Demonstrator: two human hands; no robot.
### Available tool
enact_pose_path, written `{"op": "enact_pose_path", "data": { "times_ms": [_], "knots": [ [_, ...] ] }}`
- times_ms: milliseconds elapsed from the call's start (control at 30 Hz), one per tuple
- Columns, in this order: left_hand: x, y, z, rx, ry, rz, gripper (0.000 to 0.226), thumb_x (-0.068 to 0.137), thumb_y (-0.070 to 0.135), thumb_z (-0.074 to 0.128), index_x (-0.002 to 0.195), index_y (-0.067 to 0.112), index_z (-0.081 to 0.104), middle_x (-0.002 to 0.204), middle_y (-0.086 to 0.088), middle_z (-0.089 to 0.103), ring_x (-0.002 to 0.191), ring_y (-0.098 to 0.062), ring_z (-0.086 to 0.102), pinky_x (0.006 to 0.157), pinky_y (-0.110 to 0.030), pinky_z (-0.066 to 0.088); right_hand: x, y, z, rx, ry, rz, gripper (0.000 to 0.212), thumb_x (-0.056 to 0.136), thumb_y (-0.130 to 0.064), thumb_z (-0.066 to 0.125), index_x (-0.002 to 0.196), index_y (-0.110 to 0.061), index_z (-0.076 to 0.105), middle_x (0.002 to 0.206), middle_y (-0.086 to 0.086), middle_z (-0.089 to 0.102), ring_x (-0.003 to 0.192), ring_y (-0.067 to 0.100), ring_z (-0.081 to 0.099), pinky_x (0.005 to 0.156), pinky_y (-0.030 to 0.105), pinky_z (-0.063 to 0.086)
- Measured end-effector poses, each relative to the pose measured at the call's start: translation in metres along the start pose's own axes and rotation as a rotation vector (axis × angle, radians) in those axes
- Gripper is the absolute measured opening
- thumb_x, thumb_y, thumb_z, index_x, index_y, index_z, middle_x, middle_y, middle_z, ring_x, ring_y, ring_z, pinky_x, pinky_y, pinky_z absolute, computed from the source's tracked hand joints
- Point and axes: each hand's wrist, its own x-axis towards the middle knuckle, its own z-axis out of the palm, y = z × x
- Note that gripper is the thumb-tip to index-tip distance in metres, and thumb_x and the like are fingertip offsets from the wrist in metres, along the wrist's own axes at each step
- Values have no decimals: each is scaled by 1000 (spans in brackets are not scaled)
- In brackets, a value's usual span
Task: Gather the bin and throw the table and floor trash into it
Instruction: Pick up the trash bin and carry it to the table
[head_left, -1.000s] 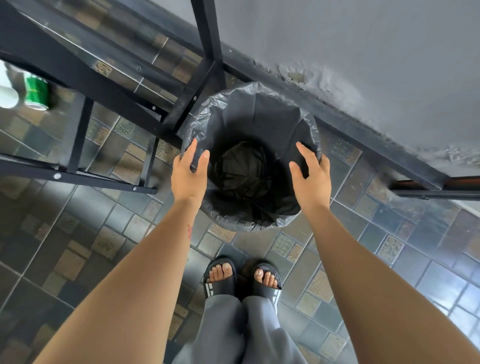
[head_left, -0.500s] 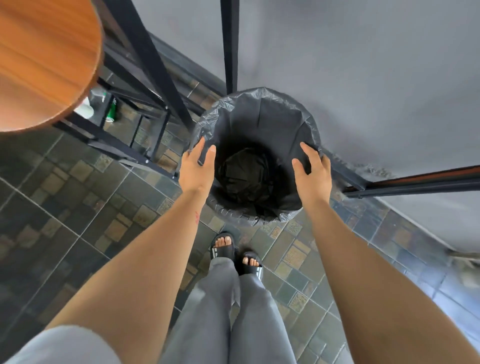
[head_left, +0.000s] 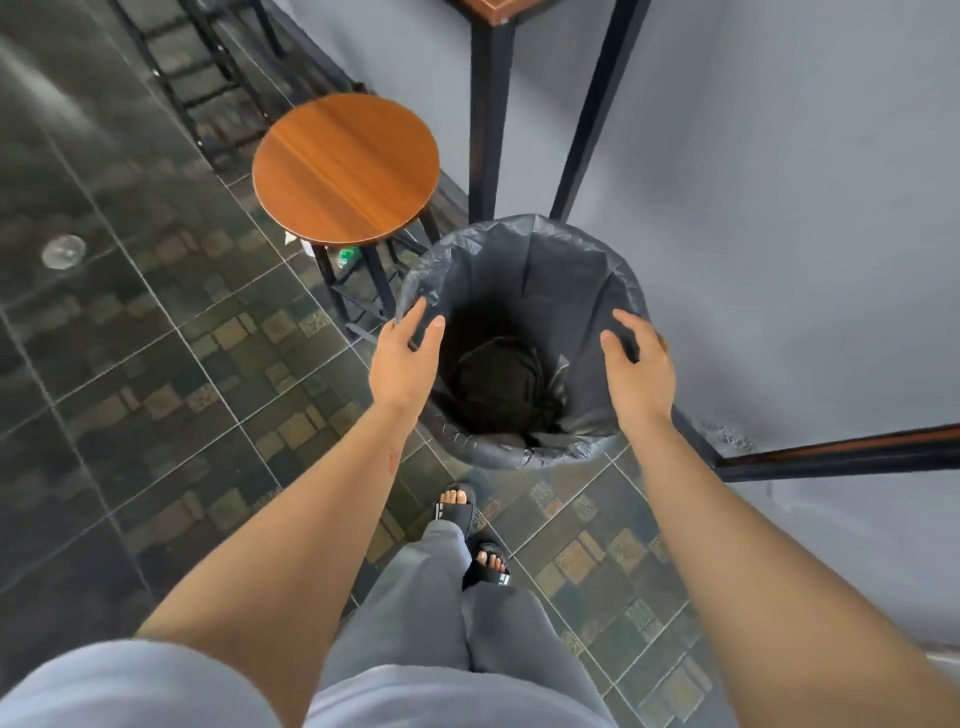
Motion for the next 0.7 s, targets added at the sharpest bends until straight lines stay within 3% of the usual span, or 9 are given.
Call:
{"op": "enact_pose_path", "data": {
  "times_ms": [100, 167, 233, 300, 400, 533, 700],
  "knots": [
    [-16, -7, -41, -55, 85, 18, 46, 100, 47, 52, 145, 39, 50, 148, -1, 50, 117, -8, 57, 109, -30, 40, -23, -25, 15, -5, -64, -64, 33, 94, -38, 54, 126, -46, 55, 141, -11, 45, 110, 3, 49, 89, 23, 34],
    [-24, -12, -69, -107, 156, 26, 43, 99, 41, 56, 142, 37, 55, 138, 2, 54, 110, -7, 55, 98, -23, 40, -36, -41, 30, -15, -132, -119, 35, 93, -38, 55, 127, -47, 53, 142, -12, 44, 96, -11, 50, 81, 16, 35],
    [-28, -17, -99, -159, 227, 26, 40, 99, 36, 58, 139, 37, 58, 132, 4, 56, 109, -5, 53, 95, -19, 39, -48, -56, 48, -13, -206, -180, 37, 92, -37, 56, 128, -47, 52, 142, -12, 43, 84, -22, 47, 71, 10, 31],
    [-28, -23, -130, -201, 281, 20, 38, 99, 30, 60, 136, 36, 61, 131, 5, 56, 115, -10, 54, 99, -20, 40, -59, -73, 69, -5, -268, -217, 38, 91, -37, 57, 128, -47, 53, 143, -12, 42, 77, -27, 45, 74, 15, 33],
    [-19, -37, -177, -264, 335, 13, 37, 97, 24, 62, 133, 33, 65, 129, 4, 59, 119, -15, 57, 110, -34, 44, -73, -102, 106, -8, -331, -274, 39, 91, -37, 57, 128, -47, 53, 143, -12, 40, 93, -14, 48, 86, 24, 34],
    [7, -53, -242, -292, 397, 12, 37, 97, 21, 62, 132, 32, 66, 133, 3, 60, 124, -16, 56, 112, -40, 44, -87, -149, 166, -16, -402, -307, 39, 91, -37, 57, 129, -44, 53, 149, -7, 36, 131, 12, 41, 101, 37, 39],
    [60, -66, -326, -309, 424, 40, 39, 96, 16, 62, 132, 31, 66, 136, 3, 60, 128, -16, 54, 113, -40, 43, -100, -206, 249, 41, -408, -333, 40, 91, -37, 57, 130, -43, 52, 149, -8, 37, 136, 16, 37, 105, 41, 37]
  ]
}}
